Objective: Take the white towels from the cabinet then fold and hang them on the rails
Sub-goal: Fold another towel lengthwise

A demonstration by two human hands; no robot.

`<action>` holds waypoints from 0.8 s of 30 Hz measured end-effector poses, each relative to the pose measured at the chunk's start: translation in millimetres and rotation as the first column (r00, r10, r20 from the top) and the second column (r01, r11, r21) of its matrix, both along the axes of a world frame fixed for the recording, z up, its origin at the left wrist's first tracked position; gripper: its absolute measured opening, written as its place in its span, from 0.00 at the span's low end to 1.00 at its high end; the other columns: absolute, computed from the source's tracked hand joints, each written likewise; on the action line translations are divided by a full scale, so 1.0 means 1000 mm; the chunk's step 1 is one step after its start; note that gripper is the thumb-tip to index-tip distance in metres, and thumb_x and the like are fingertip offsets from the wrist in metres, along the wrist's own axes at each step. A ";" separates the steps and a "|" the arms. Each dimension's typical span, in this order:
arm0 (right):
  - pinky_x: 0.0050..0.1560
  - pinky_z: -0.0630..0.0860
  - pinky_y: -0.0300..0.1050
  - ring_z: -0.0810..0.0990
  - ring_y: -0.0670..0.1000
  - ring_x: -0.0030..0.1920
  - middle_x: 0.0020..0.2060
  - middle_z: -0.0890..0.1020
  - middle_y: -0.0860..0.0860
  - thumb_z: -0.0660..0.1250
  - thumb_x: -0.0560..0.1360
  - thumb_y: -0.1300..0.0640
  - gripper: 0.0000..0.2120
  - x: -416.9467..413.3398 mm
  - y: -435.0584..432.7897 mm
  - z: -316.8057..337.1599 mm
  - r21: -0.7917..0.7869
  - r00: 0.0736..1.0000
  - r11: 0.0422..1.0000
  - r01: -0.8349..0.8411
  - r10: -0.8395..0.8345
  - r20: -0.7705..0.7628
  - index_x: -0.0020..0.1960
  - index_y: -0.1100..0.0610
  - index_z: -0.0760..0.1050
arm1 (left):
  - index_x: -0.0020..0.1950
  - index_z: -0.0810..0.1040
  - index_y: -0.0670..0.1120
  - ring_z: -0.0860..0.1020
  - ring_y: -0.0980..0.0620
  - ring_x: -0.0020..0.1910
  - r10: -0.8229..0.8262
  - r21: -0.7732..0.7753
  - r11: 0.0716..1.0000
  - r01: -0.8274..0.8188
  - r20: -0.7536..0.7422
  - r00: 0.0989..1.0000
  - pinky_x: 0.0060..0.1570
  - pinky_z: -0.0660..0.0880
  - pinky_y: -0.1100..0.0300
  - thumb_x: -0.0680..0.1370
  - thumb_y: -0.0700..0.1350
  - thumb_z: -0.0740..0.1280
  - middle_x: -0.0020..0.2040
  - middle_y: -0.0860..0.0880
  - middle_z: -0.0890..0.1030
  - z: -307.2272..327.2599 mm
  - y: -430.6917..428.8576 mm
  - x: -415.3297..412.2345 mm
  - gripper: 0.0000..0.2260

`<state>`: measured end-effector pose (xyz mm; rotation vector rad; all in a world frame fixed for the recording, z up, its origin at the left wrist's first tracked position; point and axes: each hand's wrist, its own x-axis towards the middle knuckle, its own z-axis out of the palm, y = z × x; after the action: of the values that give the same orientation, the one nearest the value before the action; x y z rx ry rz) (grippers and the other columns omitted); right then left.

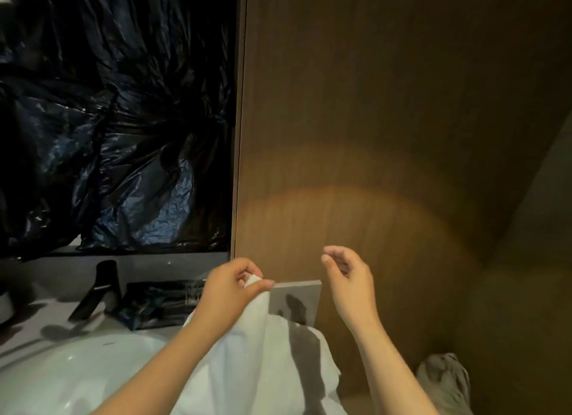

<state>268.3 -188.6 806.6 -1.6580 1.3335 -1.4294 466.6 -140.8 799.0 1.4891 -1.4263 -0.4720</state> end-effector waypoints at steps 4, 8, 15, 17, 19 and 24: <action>0.48 0.74 0.31 0.81 0.39 0.47 0.46 0.84 0.45 0.66 0.79 0.59 0.05 0.010 0.027 -0.038 0.154 0.984 0.972 -0.179 0.178 0.026 0.51 0.53 0.81 | 0.39 0.81 0.45 0.78 0.51 0.36 0.068 0.085 0.995 -0.055 -0.162 0.984 0.37 0.73 0.65 0.68 0.44 0.78 0.38 0.49 0.82 -0.029 0.030 0.000 0.07; 0.50 0.75 0.30 0.80 0.38 0.50 0.48 0.84 0.42 0.67 0.78 0.57 0.07 0.021 0.055 -0.066 0.295 0.935 0.890 -0.347 0.354 0.029 0.54 0.50 0.82 | 0.47 0.82 0.46 0.82 0.54 0.43 -0.008 0.146 0.987 0.062 -0.345 0.939 0.47 0.78 0.64 0.70 0.39 0.75 0.43 0.51 0.84 -0.035 0.062 0.004 0.08; 0.50 0.74 0.28 0.79 0.37 0.56 0.52 0.83 0.39 0.68 0.77 0.59 0.10 0.035 0.069 -0.061 0.249 0.890 0.855 -0.456 0.446 0.096 0.57 0.50 0.81 | 0.45 0.83 0.44 0.83 0.50 0.40 0.064 0.188 0.982 0.029 -0.466 0.882 0.45 0.79 0.64 0.68 0.33 0.76 0.41 0.45 0.85 -0.034 0.086 0.015 0.09; 0.55 0.74 0.31 0.78 0.38 0.58 0.54 0.83 0.37 0.67 0.78 0.59 0.11 0.038 0.069 -0.057 0.220 0.873 0.846 -0.485 0.485 0.060 0.58 0.48 0.80 | 0.41 0.83 0.44 0.81 0.53 0.36 0.111 0.182 0.983 -0.026 -0.474 0.874 0.39 0.78 0.67 0.66 0.33 0.77 0.37 0.47 0.84 -0.034 0.088 0.015 0.09; 0.59 0.74 0.35 0.78 0.40 0.60 0.55 0.82 0.37 0.66 0.79 0.60 0.12 0.041 0.069 -0.054 0.204 0.860 0.839 -0.504 0.510 0.028 0.58 0.47 0.81 | 0.39 0.83 0.44 0.79 0.55 0.33 0.127 0.180 0.982 -0.051 -0.443 0.887 0.36 0.76 0.67 0.66 0.35 0.78 0.34 0.48 0.83 -0.034 0.089 0.016 0.07; 0.62 0.74 0.41 0.78 0.42 0.59 0.54 0.82 0.38 0.67 0.79 0.58 0.11 0.050 0.068 -0.051 0.218 0.843 0.829 -0.515 0.536 -0.047 0.55 0.44 0.82 | 0.40 0.84 0.43 0.79 0.54 0.33 0.120 0.175 0.983 -0.052 -0.410 0.904 0.37 0.78 0.65 0.66 0.37 0.78 0.36 0.46 0.84 -0.036 0.092 0.018 0.06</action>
<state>318.3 -121.0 755.2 -1.8002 0.9221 -0.8632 484.1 -48.5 763.2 1.4598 -0.9965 -0.8141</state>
